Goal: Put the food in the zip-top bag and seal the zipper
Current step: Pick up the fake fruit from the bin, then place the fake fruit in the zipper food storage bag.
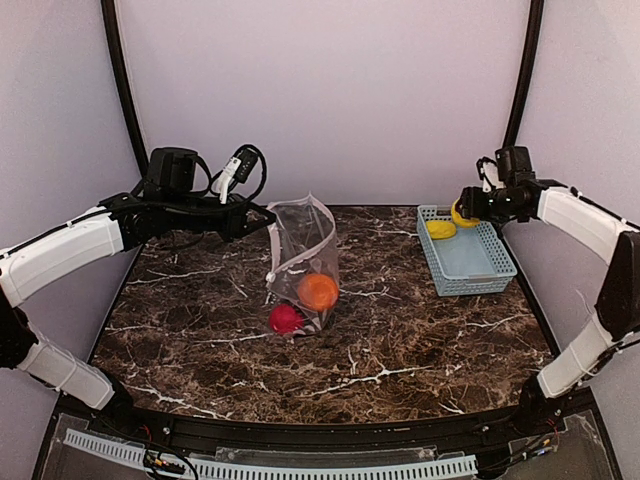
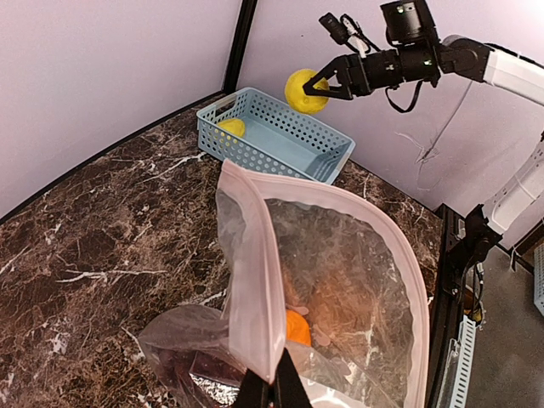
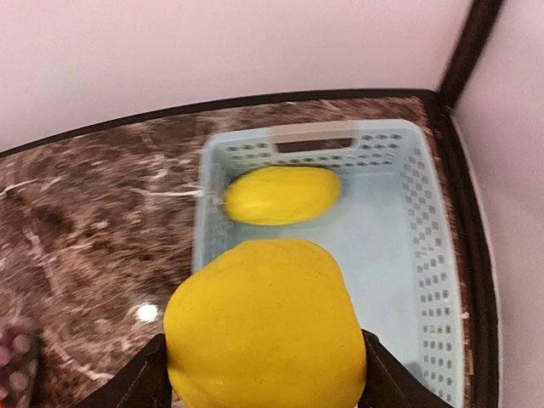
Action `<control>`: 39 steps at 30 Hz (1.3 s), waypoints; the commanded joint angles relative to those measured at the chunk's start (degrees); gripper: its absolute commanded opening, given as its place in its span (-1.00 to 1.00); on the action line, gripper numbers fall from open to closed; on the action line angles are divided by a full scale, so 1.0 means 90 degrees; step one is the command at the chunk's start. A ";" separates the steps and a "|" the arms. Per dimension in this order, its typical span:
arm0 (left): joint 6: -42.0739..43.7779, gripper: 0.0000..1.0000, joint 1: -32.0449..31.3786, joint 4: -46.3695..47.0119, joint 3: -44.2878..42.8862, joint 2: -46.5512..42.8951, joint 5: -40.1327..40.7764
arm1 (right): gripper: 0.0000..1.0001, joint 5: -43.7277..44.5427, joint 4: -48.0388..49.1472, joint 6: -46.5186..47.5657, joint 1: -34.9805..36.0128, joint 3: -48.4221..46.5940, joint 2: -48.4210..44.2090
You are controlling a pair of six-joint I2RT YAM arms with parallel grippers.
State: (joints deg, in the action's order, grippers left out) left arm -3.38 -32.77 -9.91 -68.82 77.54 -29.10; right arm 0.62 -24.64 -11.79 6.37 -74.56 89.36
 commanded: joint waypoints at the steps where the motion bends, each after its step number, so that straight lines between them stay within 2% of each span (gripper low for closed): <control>1: 0.0051 -0.99 0.0000 0.0054 0.0063 -0.0187 -0.0071 | 0.32 -0.1915 0.0267 0.0129 0.0520 0.0415 -0.1164; 5: 0.0061 -0.99 0.0006 0.0055 0.0066 -0.0227 -0.0058 | 0.32 -0.3490 0.0322 0.0107 0.1116 0.0562 -0.1873; 10: 0.0056 -0.99 -0.0001 0.0055 0.0063 -0.0273 -0.0065 | 0.32 -0.4827 0.0862 -0.0310 0.1908 0.0568 -0.2314; 13: 0.0060 -0.99 0.0007 0.0059 0.0068 -0.0279 -0.0067 | 0.32 -0.5181 0.1053 -0.0448 0.2415 0.0379 -0.2216; 24: 0.0067 -0.99 0.0001 0.0052 0.0068 -0.0271 -0.0046 | 0.31 -0.5041 0.1241 0.0040 0.4034 -0.0803 -0.1077; 33: 0.0081 -0.99 -0.0001 0.0056 0.0068 -0.0329 -0.0047 | 0.31 -0.4275 0.0667 0.0592 0.4549 -0.1669 -0.0149; 39: 0.0082 -0.99 -0.0001 0.0053 0.0061 -0.0329 -0.0056 | 0.31 -0.3317 -0.0128 0.0909 0.4842 -0.2426 0.0547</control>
State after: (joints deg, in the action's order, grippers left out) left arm -3.36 -32.77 -9.93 -68.82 76.71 -29.12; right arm -36.10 -20.93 -6.63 48.23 -92.07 91.22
